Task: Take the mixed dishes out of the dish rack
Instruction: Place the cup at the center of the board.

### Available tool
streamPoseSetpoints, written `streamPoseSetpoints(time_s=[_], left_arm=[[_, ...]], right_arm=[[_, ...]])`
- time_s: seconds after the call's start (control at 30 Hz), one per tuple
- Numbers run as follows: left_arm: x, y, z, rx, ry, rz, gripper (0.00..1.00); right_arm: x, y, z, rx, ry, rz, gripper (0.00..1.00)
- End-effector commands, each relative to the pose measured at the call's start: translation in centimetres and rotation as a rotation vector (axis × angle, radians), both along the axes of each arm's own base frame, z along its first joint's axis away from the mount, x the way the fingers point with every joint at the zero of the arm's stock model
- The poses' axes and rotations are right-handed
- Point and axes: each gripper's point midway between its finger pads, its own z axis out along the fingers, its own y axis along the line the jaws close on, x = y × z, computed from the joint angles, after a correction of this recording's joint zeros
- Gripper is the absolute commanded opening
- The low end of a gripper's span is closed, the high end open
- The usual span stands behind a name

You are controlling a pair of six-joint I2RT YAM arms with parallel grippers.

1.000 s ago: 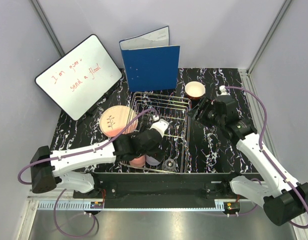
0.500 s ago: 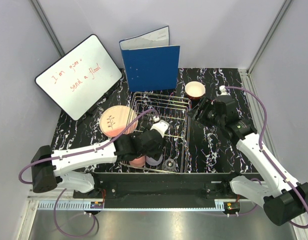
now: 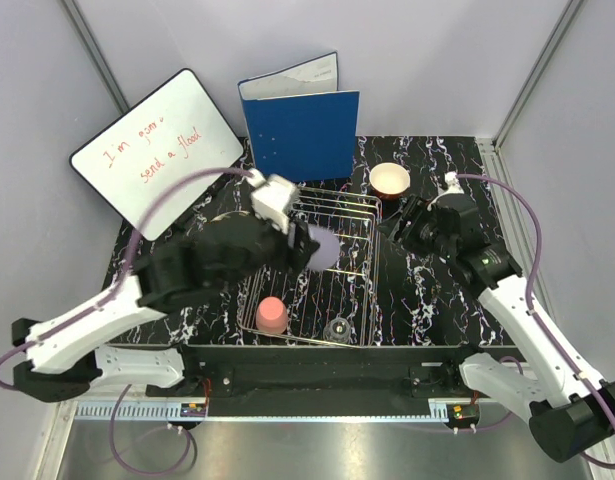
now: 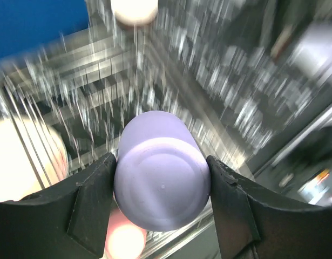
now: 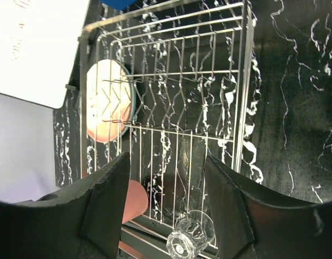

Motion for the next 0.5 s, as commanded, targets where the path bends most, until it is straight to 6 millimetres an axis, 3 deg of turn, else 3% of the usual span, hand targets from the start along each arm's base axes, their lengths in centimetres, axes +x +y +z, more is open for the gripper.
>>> streamPoseSetpoints(time_s=[0.0, 0.03, 0.07, 0.1, 0.13, 0.17, 0.2, 0.23, 0.27, 0.3, 0.33, 0.37, 0.47], left_arm=[[1.2, 2.3, 7.3, -0.194, -0.151, 0.026, 0.08], [0.8, 1.9, 7.7, -0.254, -0.146, -0.013, 0.05], [0.8, 1.7, 10.1, -0.376, -0.188, -0.030, 0.05], [1.5, 2.8, 9.4, -0.415, -0.196, -0.013, 0.05], [0.8, 2.3, 9.9, -0.490, -0.181, -0.073, 0.04], [1.1, 2.4, 11.2, -0.560, -0.208, -0.087, 0.03], [2.3, 3.0, 10.7, -0.572, -0.207, -0.064, 0.00], [1.8, 2.2, 10.8, -0.602, -0.170, -0.126, 0.00], [1.7, 2.0, 12.0, -0.651, -0.189, -0.168, 0.00], [2.6, 2.3, 11.8, -0.675, -0.182, -0.174, 0.00], [1.2, 1.2, 12.0, -0.741, -0.106, -0.296, 0.00], [0.9, 0.9, 13.1, -0.812, -0.139, -0.362, 0.00], [1.3, 0.3, 13.5, -0.905, -0.073, -0.465, 0.00]], right_arm=[[-0.2, 0.7, 3.8, 0.056, -0.146, 0.048, 0.63], [-1.0, 1.1, 4.2, 0.086, -0.172, 0.078, 0.63], [-1.0, 1.5, 5.6, 0.122, -0.231, 0.097, 0.63], [-1.4, 1.7, 6.3, 0.147, -0.261, 0.117, 0.62], [-2.4, 2.0, 7.3, 0.182, -0.305, 0.152, 0.62], [-2.8, 2.3, 8.9, 0.222, -0.369, 0.173, 0.61], [-3.3, 2.5, 9.8, 0.247, -0.404, 0.195, 0.61], [-4.5, 2.9, 10.6, 0.282, -0.434, 0.245, 0.61], [-5.0, 3.3, 11.9, 0.327, -0.478, 0.271, 0.61], [-5.9, 3.8, 12.6, 0.358, -0.497, 0.325, 0.60], [-6.4, 4.0, 12.7, 0.379, -0.505, 0.347, 0.61], [-6.8, 4.2, 13.9, 0.421, -0.546, 0.365, 0.61], [-8.0, 4.5, 14.9, 0.484, -0.590, 0.412, 0.59]])
